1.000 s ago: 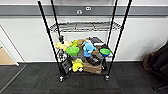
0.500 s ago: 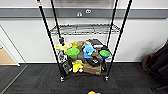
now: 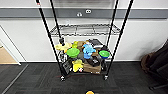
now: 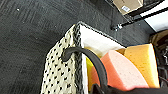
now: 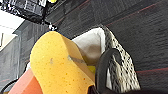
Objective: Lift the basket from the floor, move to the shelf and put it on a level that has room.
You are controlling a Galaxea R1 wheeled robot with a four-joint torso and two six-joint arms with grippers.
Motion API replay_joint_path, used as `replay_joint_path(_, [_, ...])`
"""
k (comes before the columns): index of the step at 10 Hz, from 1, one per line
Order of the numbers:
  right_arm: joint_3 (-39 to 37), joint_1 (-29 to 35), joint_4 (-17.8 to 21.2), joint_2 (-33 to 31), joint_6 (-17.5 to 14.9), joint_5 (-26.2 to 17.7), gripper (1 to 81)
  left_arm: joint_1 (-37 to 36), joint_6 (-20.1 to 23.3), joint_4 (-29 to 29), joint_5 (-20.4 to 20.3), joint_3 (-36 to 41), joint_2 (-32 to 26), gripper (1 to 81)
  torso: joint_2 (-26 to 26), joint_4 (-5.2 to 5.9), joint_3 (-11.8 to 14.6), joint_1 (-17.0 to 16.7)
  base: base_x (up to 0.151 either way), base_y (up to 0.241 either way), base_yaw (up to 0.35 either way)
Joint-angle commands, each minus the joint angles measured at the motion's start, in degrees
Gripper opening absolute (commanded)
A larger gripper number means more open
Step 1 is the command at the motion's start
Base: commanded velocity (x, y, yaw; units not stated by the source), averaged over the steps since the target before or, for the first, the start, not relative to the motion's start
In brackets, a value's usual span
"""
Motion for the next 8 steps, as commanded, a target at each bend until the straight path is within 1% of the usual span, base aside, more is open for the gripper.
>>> replay_joint_path(1, [3.92,7.15,0.59,-1.81,1.14,-0.09,1.0,-6.63,-0.26,-0.95,2.21,3.23,-0.87,1.0,5.57,0.00,3.99,-3.60,0.000,0.000,0.000])
replay_joint_path(5, [5.85,7.58,0.59,-4.01,1.84,0.00,1.0,-7.07,-0.26,-0.95,2.22,3.23,0.09,1.0,13.25,0.00,9.04,-8.63,0.000,0.000,0.000])
replay_joint_path(8, [6.12,7.50,0.67,-4.09,1.84,0.00,1.0,-7.16,-0.26,-0.95,2.30,3.15,0.27,1.0,19.37,0.00,13.04,-12.61,0.000,0.000,0.000])
